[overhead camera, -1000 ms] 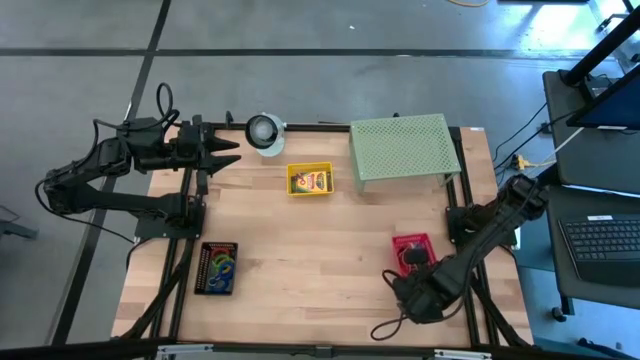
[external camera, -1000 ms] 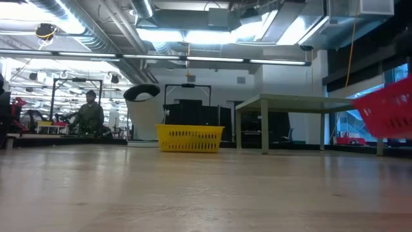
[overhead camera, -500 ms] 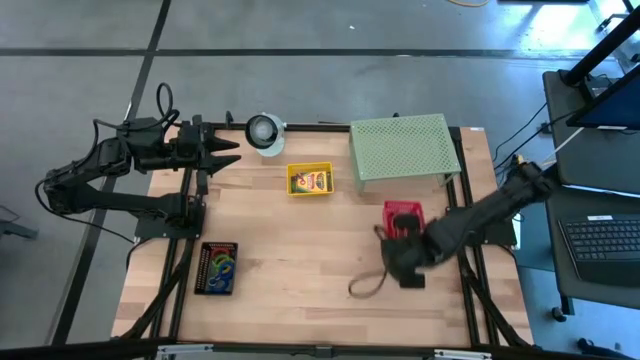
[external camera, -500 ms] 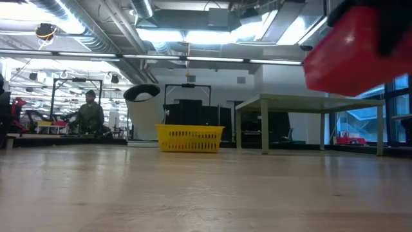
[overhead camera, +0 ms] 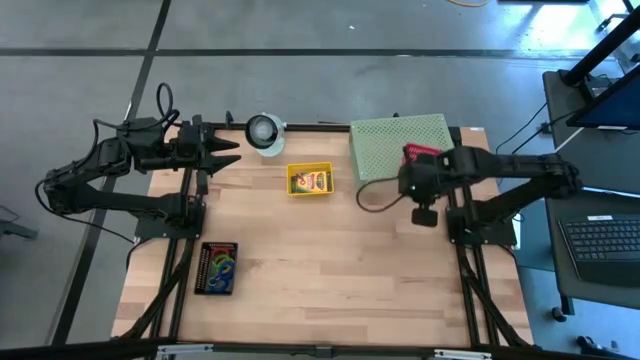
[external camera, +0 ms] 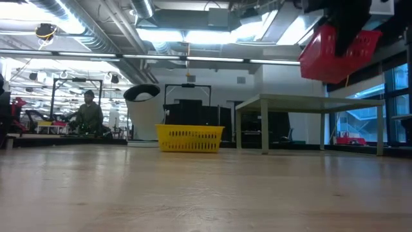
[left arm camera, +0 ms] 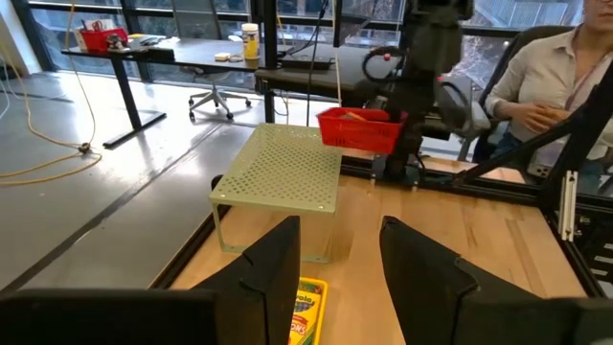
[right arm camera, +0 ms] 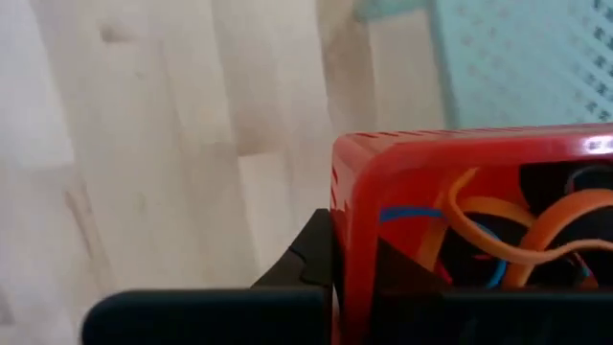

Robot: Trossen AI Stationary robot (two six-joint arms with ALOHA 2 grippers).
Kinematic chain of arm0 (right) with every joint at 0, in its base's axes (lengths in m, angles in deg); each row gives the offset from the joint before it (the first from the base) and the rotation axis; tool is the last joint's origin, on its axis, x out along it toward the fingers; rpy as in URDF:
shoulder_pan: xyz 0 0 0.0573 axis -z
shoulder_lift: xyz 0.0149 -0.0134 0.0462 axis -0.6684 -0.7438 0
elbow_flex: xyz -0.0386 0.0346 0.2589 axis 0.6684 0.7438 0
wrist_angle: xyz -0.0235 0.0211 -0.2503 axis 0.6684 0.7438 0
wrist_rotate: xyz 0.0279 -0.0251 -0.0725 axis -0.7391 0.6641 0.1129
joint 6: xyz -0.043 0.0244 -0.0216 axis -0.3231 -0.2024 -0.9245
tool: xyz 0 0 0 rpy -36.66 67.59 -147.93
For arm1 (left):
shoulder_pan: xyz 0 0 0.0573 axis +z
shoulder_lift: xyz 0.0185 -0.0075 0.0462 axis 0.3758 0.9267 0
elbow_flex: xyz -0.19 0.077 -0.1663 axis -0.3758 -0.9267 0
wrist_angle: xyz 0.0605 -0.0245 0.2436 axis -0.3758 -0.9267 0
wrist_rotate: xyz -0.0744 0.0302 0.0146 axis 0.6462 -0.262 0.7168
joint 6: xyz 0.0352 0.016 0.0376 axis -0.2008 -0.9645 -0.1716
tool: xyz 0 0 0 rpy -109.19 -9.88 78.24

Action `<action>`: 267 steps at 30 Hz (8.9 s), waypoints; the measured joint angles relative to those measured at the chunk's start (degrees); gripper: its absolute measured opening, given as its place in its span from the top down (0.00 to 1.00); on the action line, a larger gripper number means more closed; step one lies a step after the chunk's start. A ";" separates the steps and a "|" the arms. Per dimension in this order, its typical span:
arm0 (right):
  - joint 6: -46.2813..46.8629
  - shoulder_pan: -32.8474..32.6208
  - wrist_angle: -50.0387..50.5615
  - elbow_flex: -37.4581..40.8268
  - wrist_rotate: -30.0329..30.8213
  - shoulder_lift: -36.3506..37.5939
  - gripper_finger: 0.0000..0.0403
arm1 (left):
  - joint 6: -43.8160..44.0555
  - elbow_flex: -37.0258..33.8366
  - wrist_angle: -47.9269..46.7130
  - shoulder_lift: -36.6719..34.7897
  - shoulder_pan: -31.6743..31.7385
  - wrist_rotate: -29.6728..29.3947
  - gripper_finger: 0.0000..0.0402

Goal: Pick & Place Office Desk Supplies
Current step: Put the red bin filled with rubber bands on the shelf, then put the black bin filled with spring keychain on the shelf

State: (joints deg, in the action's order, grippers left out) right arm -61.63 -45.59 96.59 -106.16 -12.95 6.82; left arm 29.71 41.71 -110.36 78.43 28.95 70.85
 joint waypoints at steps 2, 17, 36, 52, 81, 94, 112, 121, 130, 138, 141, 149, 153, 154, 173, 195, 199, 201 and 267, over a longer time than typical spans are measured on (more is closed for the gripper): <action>-2.82 2.98 0.68 0.00 -0.43 0.04 1.00 | 0.00 0.00 -0.02 0.00 -0.01 0.00 0.65; -30.81 26.46 0.67 2.67 -4.54 1.17 1.00 | 0.00 0.00 0.00 -0.01 0.00 0.00 0.65; -47.94 42.89 -5.37 12.64 -6.44 3.49 1.00 | 0.00 0.00 0.00 0.00 -0.01 0.00 0.65; -52.71 46.66 -7.80 17.07 -4.88 7.06 1.00 | 0.00 0.00 -0.02 0.00 -0.02 -0.02 0.65; -49.18 46.16 -7.53 17.14 -1.70 6.95 0.71 | 0.00 0.00 0.00 0.00 -0.01 -0.01 0.65; -45.33 42.88 -6.46 13.84 -1.48 6.97 0.51 | 0.00 0.00 0.00 0.00 -0.01 0.00 0.65; -37.91 42.90 1.75 4.06 -3.64 6.99 0.53 | 0.00 0.00 0.00 0.00 0.00 0.00 0.65; -34.84 39.27 1.97 -1.12 -8.03 6.99 0.53 | 0.00 0.00 0.00 0.00 -0.01 -0.01 0.65; -33.16 29.44 -4.28 -2.93 -12.00 6.21 0.53 | 0.00 0.00 0.00 0.00 -0.01 0.00 0.65; -35.80 18.33 -22.19 -2.93 -12.69 -1.91 0.53 | 0.00 0.00 0.00 0.00 -0.01 -0.02 0.65; -39.57 16.08 -26.63 -2.93 -12.72 -6.71 0.53 | 0.00 0.00 0.00 0.00 0.00 -0.01 0.65; -51.32 13.51 -31.83 -2.93 -11.96 -19.39 0.53 | 0.00 0.00 0.00 0.00 0.00 -0.01 0.65; -52.97 12.72 -37.83 -2.93 -9.48 -22.88 0.53 | 0.00 0.00 -0.02 0.00 0.00 -0.02 0.65; -53.37 12.56 -39.29 -2.95 -9.46 -23.50 0.53 | 0.00 0.00 0.00 0.00 0.00 0.00 0.65; -54.80 13.27 -50.49 -2.95 -10.91 -35.42 0.64 | 0.00 0.00 -0.02 0.00 -0.01 -0.01 0.65; -41.77 8.55 -45.47 -15.16 -11.31 -35.34 0.69 | 0.00 0.00 -0.02 -0.01 -0.01 0.00 0.65; -30.02 8.45 -44.79 -22.79 -17.05 -35.21 0.69 | 0.00 0.00 -0.02 -0.02 -0.01 -0.02 0.65; -22.77 9.42 -43.33 -25.79 -20.79 -35.21 0.69 | -0.12 0.00 0.04 -0.01 -0.01 -0.03 0.65; 11.79 -5.96 -13.77 -29.81 23.74 -11.28 0.69 | 45.06 0.02 -25.77 34.26 -61.45 5.77 0.65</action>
State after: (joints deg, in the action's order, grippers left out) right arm -49.84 -51.55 82.83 -135.98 10.79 -4.46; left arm 74.77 41.73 -136.14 112.69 -32.50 76.62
